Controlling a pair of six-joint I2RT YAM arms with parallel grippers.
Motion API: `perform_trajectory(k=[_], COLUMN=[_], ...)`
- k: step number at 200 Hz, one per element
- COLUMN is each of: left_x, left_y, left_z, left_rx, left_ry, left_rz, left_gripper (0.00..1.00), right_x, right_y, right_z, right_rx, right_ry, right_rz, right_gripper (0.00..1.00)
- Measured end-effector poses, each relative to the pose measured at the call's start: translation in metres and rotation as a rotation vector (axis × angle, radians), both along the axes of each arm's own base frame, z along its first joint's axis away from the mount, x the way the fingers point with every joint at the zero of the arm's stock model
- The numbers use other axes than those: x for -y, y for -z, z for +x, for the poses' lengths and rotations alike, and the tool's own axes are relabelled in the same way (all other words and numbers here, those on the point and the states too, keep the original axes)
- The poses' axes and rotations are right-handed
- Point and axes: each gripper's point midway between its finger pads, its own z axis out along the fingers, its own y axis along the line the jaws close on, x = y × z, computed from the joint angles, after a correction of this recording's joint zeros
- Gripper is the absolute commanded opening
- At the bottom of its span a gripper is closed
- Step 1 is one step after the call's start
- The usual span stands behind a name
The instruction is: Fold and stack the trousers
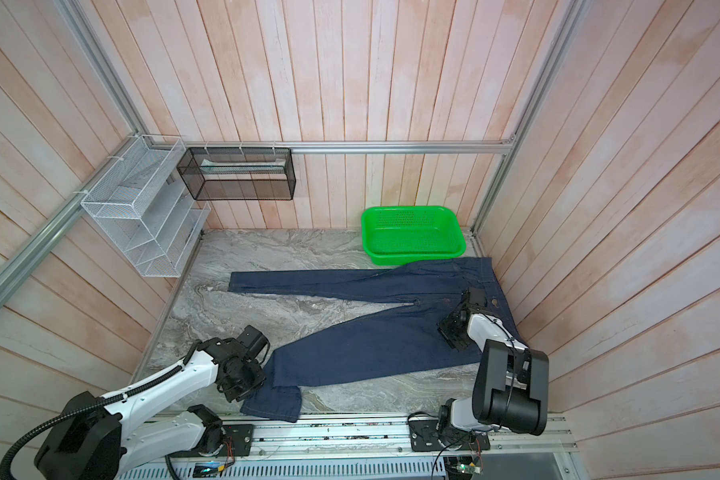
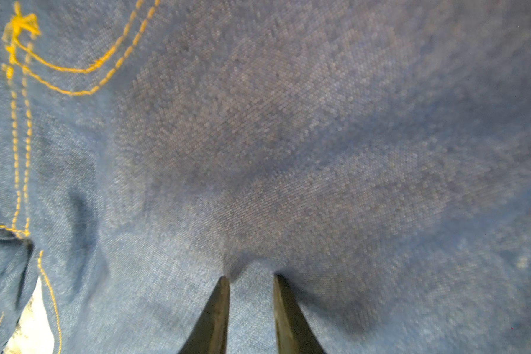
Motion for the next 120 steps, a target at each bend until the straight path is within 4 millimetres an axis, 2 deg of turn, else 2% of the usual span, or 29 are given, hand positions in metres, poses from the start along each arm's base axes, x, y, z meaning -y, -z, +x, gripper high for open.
perform_trajectory(k=[18, 41, 93, 120], left_x=[-0.003, -0.017, -0.051, -0.071], left_y=[-0.001, -0.009, -0.045, -0.043], left_z=[0.005, 0.024, 0.090, 0.112], left_rx=[0.008, 0.036, 0.160, 0.139], left_ry=[-0.009, -0.051, -0.117, -0.093], left_rz=[0.027, 0.076, 0.166, 0.223], left_gripper=[0.00, 0.00, 0.00, 0.00], right_x=[0.000, 0.000, -0.001, -0.003], right_y=[0.000, 0.000, 0.000, 0.000], right_z=[0.000, -0.001, -0.005, -0.011], right_rx=[0.000, 0.002, 0.007, 0.008], right_ry=[0.000, 0.000, 0.000, 0.000], right_rz=[0.000, -0.001, -0.002, -0.001], right_gripper=[0.29, 0.29, 0.29, 0.29])
